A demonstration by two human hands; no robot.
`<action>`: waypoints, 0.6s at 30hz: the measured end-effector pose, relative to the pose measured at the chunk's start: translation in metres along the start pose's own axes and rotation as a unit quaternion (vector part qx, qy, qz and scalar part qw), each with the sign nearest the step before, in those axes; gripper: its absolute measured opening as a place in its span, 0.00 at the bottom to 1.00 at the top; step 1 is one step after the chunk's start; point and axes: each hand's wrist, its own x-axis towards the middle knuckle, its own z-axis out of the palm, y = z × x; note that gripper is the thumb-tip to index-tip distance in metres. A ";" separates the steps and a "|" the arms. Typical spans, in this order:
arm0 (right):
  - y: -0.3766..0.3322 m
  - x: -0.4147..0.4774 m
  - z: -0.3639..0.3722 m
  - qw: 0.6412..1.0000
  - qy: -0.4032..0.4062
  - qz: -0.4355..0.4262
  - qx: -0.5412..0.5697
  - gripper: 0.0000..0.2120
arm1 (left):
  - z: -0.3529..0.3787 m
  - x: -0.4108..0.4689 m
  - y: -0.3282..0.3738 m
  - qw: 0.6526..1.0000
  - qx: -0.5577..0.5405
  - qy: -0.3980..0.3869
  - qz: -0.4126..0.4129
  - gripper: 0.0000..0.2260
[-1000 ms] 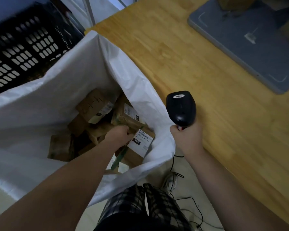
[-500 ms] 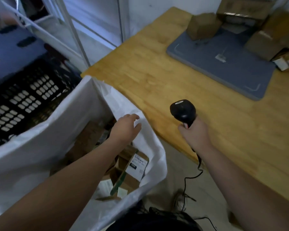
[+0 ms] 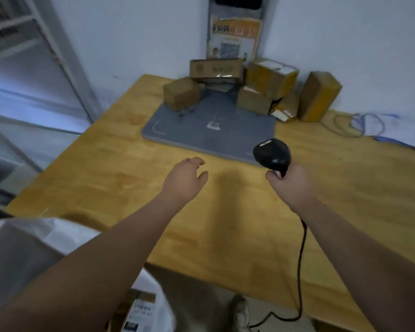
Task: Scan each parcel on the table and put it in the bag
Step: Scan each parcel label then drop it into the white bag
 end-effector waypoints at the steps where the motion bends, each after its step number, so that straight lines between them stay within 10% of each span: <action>1: 0.004 0.015 -0.014 1.000 0.006 -0.008 -0.019 0.09 | 0.002 0.014 0.012 1.000 0.000 0.000 0.006 0.18; 9: -0.004 0.145 -0.092 0.966 0.029 -0.126 -0.224 0.14 | -0.005 0.134 0.068 1.000 0.023 0.007 0.015 0.19; 18: -0.092 0.263 -0.012 0.944 0.005 -0.254 -0.209 0.21 | -0.044 0.264 0.024 0.995 0.096 0.013 -0.021 0.20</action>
